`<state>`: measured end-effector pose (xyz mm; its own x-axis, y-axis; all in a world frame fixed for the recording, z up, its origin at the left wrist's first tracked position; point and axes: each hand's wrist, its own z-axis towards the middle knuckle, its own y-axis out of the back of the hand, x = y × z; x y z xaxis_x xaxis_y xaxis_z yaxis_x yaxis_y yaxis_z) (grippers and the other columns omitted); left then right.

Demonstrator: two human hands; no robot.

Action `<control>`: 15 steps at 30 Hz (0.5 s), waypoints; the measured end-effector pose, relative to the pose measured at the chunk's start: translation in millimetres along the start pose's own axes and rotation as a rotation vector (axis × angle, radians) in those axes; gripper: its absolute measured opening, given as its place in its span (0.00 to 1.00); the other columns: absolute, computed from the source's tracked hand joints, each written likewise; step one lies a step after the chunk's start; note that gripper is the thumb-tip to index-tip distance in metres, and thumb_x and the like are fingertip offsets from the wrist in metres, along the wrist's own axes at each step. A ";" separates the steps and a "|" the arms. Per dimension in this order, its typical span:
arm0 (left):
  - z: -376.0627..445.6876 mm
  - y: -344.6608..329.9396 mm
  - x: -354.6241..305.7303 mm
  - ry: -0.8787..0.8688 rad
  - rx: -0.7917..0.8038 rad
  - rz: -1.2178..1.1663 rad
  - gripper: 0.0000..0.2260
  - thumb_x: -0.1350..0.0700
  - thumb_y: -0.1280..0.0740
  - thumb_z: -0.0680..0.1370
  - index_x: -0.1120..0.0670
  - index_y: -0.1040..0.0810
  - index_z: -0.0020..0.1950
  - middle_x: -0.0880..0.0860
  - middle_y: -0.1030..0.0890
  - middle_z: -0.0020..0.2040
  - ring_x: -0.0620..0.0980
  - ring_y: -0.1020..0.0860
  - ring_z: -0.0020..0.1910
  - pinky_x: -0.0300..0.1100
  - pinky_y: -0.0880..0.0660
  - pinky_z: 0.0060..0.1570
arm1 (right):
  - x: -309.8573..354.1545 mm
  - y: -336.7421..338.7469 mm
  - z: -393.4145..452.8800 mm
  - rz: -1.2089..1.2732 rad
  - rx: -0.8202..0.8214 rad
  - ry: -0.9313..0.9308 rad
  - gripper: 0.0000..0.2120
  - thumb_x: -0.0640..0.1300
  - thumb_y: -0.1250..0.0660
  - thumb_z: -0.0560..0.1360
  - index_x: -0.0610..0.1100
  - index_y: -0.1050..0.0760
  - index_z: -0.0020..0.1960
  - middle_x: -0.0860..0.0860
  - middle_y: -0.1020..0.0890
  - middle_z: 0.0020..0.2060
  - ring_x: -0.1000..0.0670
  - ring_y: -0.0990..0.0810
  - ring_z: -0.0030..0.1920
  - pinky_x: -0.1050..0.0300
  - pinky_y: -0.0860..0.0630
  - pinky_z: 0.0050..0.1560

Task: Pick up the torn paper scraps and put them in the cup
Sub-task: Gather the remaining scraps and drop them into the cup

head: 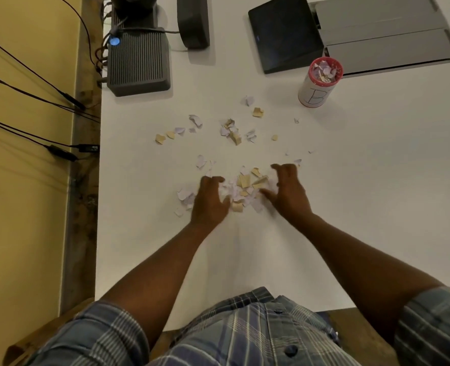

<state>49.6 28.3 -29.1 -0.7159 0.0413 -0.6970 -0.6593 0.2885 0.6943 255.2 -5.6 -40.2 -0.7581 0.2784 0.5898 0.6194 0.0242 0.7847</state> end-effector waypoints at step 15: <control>33.1 28.3 41.4 0.473 0.022 0.099 0.28 0.42 0.29 0.71 0.55 0.29 0.64 0.60 0.34 0.63 0.62 0.29 0.62 0.52 0.28 0.61 | -13.8 1.2 29.4 -0.140 0.056 -0.136 0.28 0.57 0.35 0.75 0.41 0.33 0.69 0.42 0.32 0.66 0.41 0.34 0.65 0.47 0.29 0.59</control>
<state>8.9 69.9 -44.2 -0.8043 -0.3684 -0.4663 -0.5815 0.3258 0.7455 272.4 18.8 -52.9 -0.8053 0.3959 0.4413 0.5231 0.1241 0.8432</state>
